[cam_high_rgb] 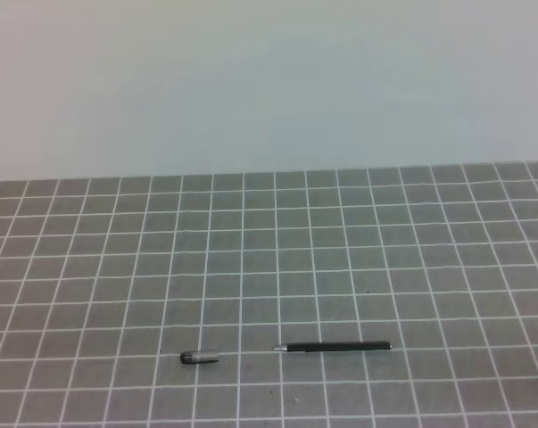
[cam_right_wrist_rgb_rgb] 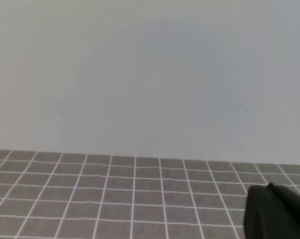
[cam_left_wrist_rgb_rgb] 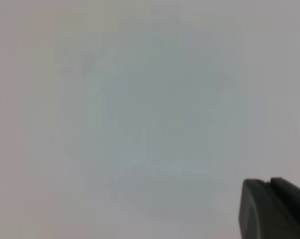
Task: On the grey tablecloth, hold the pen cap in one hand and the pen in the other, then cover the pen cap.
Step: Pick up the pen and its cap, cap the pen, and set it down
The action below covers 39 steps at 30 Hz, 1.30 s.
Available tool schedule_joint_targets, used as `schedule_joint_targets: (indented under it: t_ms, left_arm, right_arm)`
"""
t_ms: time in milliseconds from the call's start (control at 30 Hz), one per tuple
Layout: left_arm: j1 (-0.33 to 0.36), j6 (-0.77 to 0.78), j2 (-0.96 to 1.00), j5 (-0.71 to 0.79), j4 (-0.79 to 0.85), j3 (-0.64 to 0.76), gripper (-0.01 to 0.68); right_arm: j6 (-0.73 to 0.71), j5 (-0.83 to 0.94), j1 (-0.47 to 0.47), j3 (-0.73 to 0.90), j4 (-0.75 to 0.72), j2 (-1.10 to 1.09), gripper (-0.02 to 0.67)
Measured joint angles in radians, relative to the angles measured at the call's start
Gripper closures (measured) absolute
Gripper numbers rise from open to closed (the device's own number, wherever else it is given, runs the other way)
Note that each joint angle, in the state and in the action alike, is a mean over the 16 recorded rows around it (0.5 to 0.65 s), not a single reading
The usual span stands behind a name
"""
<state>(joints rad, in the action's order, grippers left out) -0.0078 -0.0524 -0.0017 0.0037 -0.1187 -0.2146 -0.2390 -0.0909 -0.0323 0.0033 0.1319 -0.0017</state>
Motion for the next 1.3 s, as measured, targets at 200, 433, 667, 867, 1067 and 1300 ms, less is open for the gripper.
schedule_joint_targets:
  t_ms: [200, 433, 667, 867, 1067, 1300]
  left_arm:
    - [0.000, 0.024, 0.000, 0.049, 0.036, -0.041, 0.672]
    - [0.000, 0.026, 0.004, 0.078, 0.060, -0.033, 0.672]
    - [0.000, 0.026, 0.073, 0.147, 0.042, -0.050, 0.672]
    - [0.000, 0.045, 0.227, 0.253, -0.008, -0.108, 0.672]
    - [0.000, 0.110, 0.438, 0.389, -0.100, -0.218, 0.672]
    - [0.000, 0.299, 0.697, 0.557, -0.266, -0.375, 0.672]
  right_arm:
    - [0.049, 0.010, 0.000, -0.002, 0.038, 0.000, 0.645]
    - [0.098, 0.110, 0.000, -0.064, 0.080, 0.001, 0.645]
    - [0.093, 0.278, 0.000, -0.212, 0.091, 0.045, 0.645]
    - [0.041, 0.391, 0.000, -0.379, 0.093, 0.158, 0.645]
    - [-0.049, 0.467, 0.000, -0.505, 0.100, 0.321, 0.645]
    - [-0.163, 0.568, 0.000, -0.569, 0.121, 0.493, 0.645]
